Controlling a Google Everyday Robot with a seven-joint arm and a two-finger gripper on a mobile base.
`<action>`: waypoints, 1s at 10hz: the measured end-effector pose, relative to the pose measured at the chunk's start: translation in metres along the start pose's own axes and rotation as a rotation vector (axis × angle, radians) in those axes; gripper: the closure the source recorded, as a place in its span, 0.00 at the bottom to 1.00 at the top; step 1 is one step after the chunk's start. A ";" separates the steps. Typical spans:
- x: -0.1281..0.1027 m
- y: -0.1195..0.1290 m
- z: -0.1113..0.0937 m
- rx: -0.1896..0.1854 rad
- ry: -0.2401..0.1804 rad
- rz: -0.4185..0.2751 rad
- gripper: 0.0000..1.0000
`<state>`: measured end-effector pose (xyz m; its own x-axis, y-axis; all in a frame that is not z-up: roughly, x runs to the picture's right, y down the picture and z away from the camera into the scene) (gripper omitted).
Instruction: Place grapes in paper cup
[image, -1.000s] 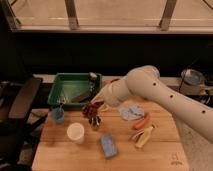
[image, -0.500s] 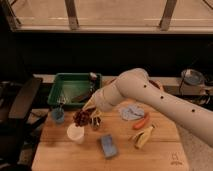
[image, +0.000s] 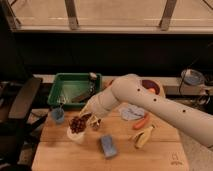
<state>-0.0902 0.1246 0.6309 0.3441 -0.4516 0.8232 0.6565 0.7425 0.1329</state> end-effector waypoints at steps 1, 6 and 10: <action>0.000 0.002 0.006 -0.006 -0.013 0.004 0.51; -0.001 0.003 0.028 -0.026 -0.056 0.018 0.39; 0.003 0.001 0.028 -0.024 -0.050 0.025 0.39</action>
<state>-0.1076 0.1374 0.6493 0.3269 -0.4069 0.8530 0.6644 0.7408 0.0987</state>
